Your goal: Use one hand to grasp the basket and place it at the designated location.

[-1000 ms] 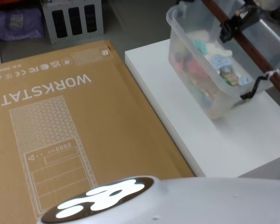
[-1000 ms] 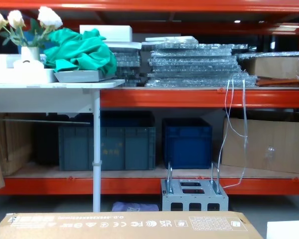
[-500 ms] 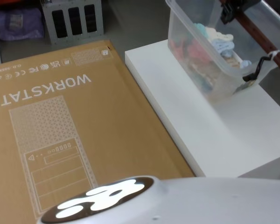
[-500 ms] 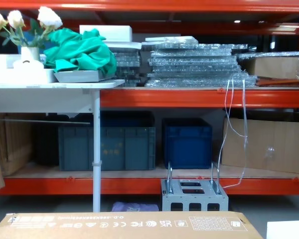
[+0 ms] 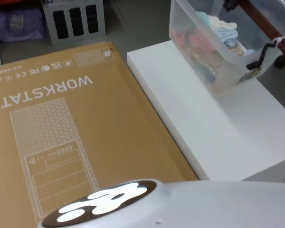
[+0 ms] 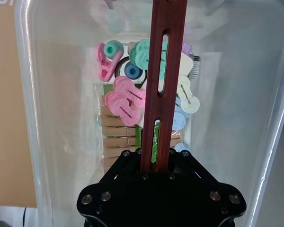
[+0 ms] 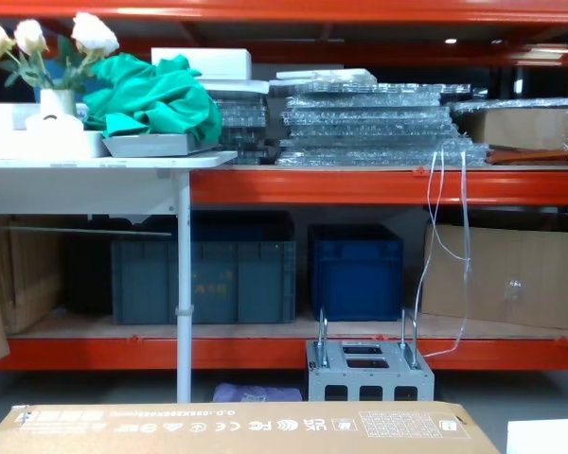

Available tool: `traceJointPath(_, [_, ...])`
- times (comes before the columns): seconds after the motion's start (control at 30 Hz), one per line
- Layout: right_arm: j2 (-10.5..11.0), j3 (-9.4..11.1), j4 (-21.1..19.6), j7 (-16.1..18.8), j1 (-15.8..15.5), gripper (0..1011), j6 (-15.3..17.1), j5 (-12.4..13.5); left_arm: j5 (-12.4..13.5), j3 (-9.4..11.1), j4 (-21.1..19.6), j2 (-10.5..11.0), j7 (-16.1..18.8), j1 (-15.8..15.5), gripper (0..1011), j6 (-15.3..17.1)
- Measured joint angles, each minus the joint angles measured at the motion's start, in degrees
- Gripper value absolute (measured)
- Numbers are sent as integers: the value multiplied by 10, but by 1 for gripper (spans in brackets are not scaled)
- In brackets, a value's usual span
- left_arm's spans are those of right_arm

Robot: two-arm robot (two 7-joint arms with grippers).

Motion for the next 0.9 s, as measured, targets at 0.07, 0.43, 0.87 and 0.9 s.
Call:
traceJointPath(0.07, [-16,-4,23,22,15,99,-17,1,0,0,0,0,0,0,0,0])
traceJointPath(0.43, [-94,-37,154,106,81,99,-93,26,0,0,0,0,0,0,0,0])
traceJointPath(0.87, [-162,-76,234,119,117,98,-160,25,0,0,0,0,0,0,0,0])
traceJointPath(0.9, [-168,-80,237,118,119,98,-168,25,0,0,0,0,0,0,0,0])
